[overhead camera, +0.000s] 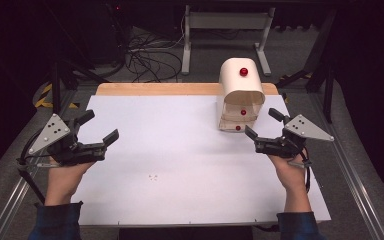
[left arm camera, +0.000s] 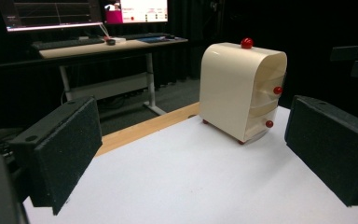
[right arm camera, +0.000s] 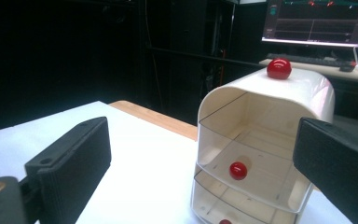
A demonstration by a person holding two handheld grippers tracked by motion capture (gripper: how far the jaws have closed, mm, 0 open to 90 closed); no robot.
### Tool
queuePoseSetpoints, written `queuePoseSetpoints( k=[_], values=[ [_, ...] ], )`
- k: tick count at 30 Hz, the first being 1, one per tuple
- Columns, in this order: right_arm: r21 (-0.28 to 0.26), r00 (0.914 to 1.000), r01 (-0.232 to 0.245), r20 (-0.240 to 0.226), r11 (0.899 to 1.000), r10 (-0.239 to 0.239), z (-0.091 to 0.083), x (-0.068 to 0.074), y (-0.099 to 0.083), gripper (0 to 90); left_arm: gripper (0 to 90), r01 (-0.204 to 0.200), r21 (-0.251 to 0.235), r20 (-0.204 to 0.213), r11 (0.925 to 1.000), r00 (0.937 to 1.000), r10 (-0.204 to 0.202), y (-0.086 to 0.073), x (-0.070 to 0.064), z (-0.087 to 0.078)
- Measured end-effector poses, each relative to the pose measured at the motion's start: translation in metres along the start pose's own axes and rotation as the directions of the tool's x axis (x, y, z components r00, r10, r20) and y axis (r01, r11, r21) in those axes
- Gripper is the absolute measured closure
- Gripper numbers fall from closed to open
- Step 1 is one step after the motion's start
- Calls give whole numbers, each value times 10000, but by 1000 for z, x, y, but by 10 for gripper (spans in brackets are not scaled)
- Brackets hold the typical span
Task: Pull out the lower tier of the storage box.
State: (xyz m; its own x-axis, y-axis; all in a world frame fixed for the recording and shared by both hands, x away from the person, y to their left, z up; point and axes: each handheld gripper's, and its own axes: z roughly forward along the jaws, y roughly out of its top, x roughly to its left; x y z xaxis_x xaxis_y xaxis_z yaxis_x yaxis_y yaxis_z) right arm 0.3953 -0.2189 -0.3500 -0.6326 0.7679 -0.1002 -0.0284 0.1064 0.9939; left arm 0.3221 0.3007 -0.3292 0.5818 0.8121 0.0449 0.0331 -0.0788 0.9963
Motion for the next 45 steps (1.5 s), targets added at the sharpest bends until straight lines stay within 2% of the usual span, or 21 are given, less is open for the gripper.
queuePoseSetpoints(
  k=[9,13,17,21,22,23,25,26,27,29,30,31,32,35,36,39,40,41,43,44,45],
  values=[
    [273,9903,1192,689,9925,-1209,1,5,-1,74,47,4,-13,-32,10000,10000,-4,0,0,0],
    [582,9711,2134,964,9752,-2182,3,10,-3,104,47,-21,29,-13,10000,10000,21,0,-1,1],
    [747,9588,2567,1054,9636,-2636,5,13,-4,127,47,-16,44,-22,10000,10000,16,-1,-1,2],
    [935,9341,3234,1276,9416,-3335,7,17,-6,162,47,-16,-14,-41,10000,10000,16,0,-2,1],
    [935,9341,3234,1276,9416,-3335,7,17,-6,162,47,-29,-19,-50,10000,10000,29,0,-2,1],
    [1068,9236,3476,1322,9315,-3598,8,18,-7,175,47,-31,-21,-67,10000,10000,31,0,-2,1],
    [1125,9200,3551,1338,9280,-3683,8,18,-7,179,47,-13,-31,-84,10000,10000,13,0,-1,0],
    [1289,9074,3802,1396,9159,-3963,9,20,-8,187,47,-15,-36,-87,10000,10000,15,0,-1,0],
    [1289,9074,3802,1396,9159,-3963,9,20,-8,187,47,-17,-28,-81,10000,10000,17,0,-2,0],
    [1441,8957,3996,1486,9053,-4190,10,21,-10,193,47,-40,-23,-57,10000,10000,40,0,-2,1],
    [1502,8871,4150,1523,8973,-4358,11,22,-10,199,47,-52,-18,-49,10000,10000,52,0,-2,1],
    [1595,8687,4448,1628,8813,-4679,12,23,-12,210,47,-56,-11,-41,10000,10000,56,0,-3,1],
    [1598,8626,4546,1662,8763,-4778,12,24,-12,218,47,-63,14,-41,10000,10000,63,0,-3,1],
    [1538,8539,4687,1734,8699,-4907,12,25,-13,237,47,-54,43,-29,10000,10000,55,0,-3,2],
    [1561,8443,4807,1833,8629,-5035,13,26,-14,244,44,-71,55,-19,10000,10000,71,0,-3,2],
    [1682,8292,4999,1903,8496,-5255,15,28,-15,252,44,-64,60,-14,10000,10000,64,-1,-3,2],
    [1682,8292,4999,1903,8496,-5255,15,28,-15,252,44,-70,54,-11,10000,10000,70,0,-3,2],
    [1731,8201,5115,1941,8417,-5383,15,28,-16,256,44,-41,30,-11,10000,10000,41,0,-3,2],
    [1801,8112,5220,1974,8337,-5505,17,30,-17,263,44,-65,34,-25,10000,10000,65,0,-3,1],
    [1801,8112,5220,1974,8337,-5505,17,30,-17,263,44,-69,9,-37,10000,10000,69,0,-2,1],
    [1827,8019,5334,2016,8259,-5625,17,30,-17,270,44,-55,-2,-36,10000,10000,55,0,-2,1]
  ],
)
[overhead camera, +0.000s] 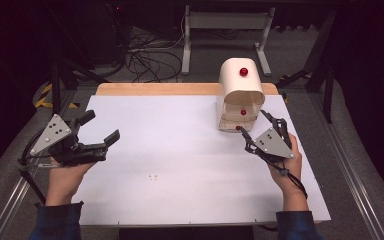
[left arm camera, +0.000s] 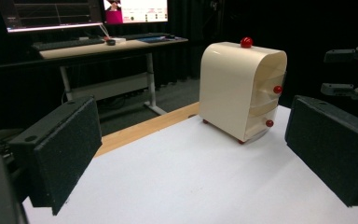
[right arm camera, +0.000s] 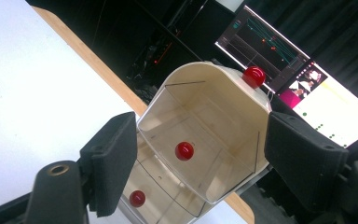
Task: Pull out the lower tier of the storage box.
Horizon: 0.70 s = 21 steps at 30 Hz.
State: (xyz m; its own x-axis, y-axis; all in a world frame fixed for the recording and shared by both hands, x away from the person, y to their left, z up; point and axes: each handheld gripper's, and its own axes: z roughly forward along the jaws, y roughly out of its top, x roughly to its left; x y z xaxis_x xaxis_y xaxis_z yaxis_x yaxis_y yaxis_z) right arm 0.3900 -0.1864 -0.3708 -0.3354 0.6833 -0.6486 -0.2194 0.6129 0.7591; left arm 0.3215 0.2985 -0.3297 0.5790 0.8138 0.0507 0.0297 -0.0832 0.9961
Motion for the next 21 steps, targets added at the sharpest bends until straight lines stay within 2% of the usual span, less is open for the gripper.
queuePoseSetpoints(
  k=[2,8,10,11,15,18,20,21],
  values=[
    [15,10000,42,41,10000,-42,0,1,0,273,45,-4,2,-15,10000,10000,4,0,0,0],
    [296,9958,829,357,9961,-840,3,6,0,301,45,-15,39,-9,10000,10000,15,-1,1,0],
    [372,9948,934,368,9949,-948,3,8,0,303,45,-2,42,-12,10000,10000,2,-1,1,0],
    [554,9898,1336,433,9895,-1361,5,11,-1,311,46,20,27,-25,10000,10000,-20,-1,1,-1],
    [774,9843,1656,486,9832,-1696,8,15,-2,322,46,17,25,-23,10000,10000,-17,-1,1,-1],
    [953,9762,2053,506,9740,-2107,10,18,-4,333,48,8,29,-23,10000,10000,-8,-1,1,-1],
    [1024,9755,2076,522,9728,-2137,10,19,-4,337,48,-6,46,-22,10000,10000,6,-1,1,-1],
    [1102,9714,2243,544,9683,-2312,12,21,-5,343,49,3,48,-22,10000,10000,-3,-1,1,0]
  ],
)
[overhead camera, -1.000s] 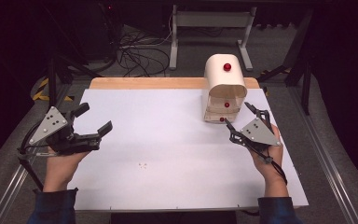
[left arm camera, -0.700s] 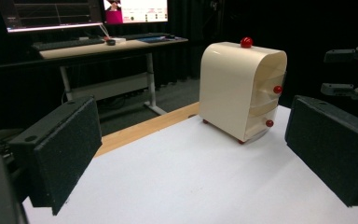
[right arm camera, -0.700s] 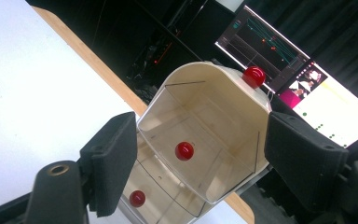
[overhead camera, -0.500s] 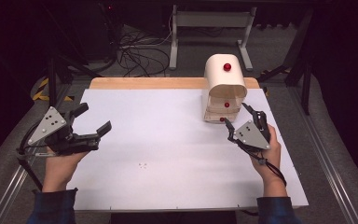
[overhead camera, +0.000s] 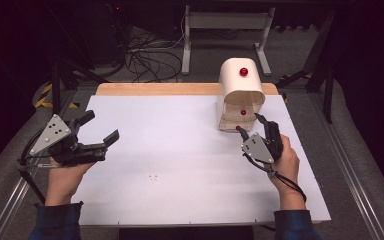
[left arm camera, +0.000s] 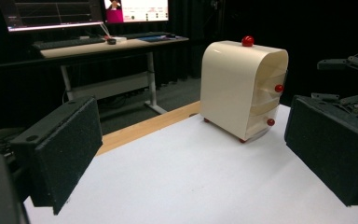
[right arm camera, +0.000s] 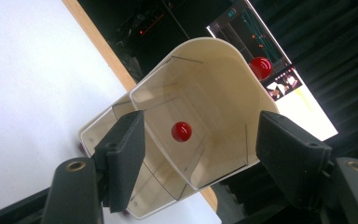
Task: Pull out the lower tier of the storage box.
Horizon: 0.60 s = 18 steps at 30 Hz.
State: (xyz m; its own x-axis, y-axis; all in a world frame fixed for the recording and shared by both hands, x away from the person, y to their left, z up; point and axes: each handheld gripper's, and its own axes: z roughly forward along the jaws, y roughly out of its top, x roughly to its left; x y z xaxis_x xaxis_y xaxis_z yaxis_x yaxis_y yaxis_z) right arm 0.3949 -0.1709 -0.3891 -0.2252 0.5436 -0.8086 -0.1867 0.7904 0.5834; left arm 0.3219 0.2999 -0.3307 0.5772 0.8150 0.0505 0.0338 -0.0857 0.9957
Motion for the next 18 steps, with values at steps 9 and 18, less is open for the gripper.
queuePoseSetpoints(
  k=[9,18],
  values=[
    [463,9905,1342,225,9899,-1354,7,13,-3,360,64,-93,81,57,9999,9999,92,-1,0,0],
    [733,9661,2511,426,9652,-2546,12,26,-4,371,64,-78,83,48,9999,10000,78,-1,1,0]
  ],
)
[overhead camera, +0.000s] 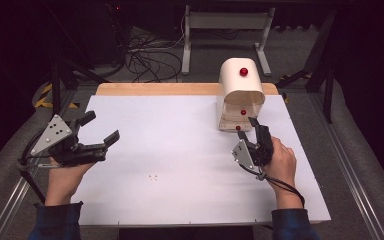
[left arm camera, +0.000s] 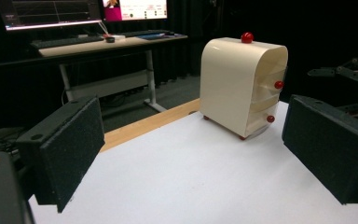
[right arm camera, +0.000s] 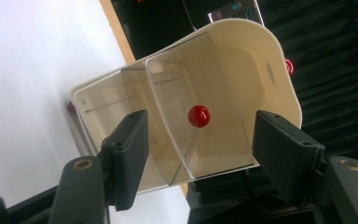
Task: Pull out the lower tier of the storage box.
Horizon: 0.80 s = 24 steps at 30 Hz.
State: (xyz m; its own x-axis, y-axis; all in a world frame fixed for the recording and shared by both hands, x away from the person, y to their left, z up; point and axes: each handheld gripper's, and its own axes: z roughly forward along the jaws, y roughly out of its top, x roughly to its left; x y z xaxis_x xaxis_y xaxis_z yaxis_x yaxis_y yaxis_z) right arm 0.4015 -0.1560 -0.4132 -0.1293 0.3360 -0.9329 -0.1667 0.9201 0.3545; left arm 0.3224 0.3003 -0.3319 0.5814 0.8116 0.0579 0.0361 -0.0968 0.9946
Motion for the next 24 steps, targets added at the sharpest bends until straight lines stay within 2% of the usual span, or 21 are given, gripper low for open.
queuePoseSetpoints(
  k=[2,3,4,5,13,24],
  values=[
    [37,9997,216,59,9998,-216,1,3,1,374,64,6,0,-4,10000,10000,-6,0,0,0],
    [52,9990,441,-64,9990,-440,0,3,2,376,63,8,1,-6,10000,10000,-8,0,0,0],
    [23,9993,354,147,9994,-355,2,4,3,377,63,11,6,-9,10000,10000,-11,0,0,0],
    [105,9975,705,-34,9975,-705,2,6,3,381,63,14,-13,-20,10000,10000,-14,0,0,0],
    [296,9888,1495,-33,9883,-1495,5,14,3,404,64,4,3,-25,10000,10000,-4,0,1,-1],
    [469,9789,2040,49,9778,-2045,11,23,2,415,64,21,17,-24,10000,10000,-21,-1,1,0]
  ],
)
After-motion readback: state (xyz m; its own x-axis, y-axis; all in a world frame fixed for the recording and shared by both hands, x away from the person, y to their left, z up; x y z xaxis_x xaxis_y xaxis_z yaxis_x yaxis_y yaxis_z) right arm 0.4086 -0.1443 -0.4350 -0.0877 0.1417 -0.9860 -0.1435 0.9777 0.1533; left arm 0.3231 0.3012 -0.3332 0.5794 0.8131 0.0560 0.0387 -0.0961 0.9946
